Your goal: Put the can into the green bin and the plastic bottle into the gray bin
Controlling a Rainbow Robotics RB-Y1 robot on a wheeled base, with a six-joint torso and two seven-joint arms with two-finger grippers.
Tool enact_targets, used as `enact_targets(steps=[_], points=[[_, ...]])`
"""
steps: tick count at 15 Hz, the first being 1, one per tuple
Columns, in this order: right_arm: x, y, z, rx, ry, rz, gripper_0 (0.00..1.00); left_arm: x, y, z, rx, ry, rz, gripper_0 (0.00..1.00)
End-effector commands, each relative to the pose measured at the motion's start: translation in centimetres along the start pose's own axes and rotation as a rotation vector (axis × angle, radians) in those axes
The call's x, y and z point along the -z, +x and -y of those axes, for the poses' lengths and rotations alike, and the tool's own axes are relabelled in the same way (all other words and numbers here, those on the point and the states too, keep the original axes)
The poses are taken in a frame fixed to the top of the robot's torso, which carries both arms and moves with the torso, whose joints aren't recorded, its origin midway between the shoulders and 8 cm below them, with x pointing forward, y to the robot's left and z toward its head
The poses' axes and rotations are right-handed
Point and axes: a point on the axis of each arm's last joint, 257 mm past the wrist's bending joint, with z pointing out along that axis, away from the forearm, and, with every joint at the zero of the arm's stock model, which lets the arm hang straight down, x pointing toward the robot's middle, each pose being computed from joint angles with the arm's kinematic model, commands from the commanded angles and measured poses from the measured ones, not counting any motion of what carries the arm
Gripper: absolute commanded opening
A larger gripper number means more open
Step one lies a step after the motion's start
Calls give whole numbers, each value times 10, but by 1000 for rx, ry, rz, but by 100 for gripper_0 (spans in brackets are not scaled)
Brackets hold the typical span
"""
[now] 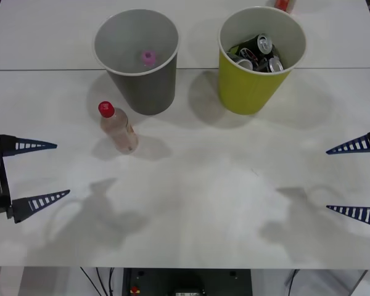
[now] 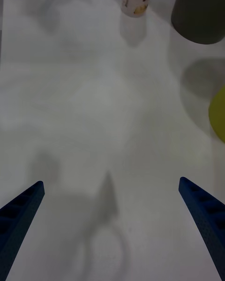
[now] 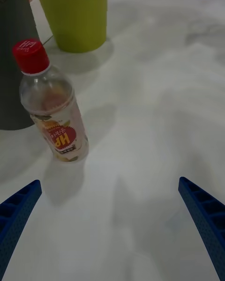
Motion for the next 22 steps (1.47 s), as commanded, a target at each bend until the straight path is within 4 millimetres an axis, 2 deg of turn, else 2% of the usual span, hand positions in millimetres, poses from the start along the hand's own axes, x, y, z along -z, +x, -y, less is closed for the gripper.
enact_targets(steps=[1,12,18,22], points=[[0,0,0,0,0,0,100,-11,6,-13,69,-32,42,100],[0,0,0,0,0,0,100,-61,39,-37,48,-153,131,100],[0,0,0,0,0,0,100,-87,40,-61,96,-212,179,100],[0,0,0,0,0,0,100,-106,35,-61,104,-231,196,100]])
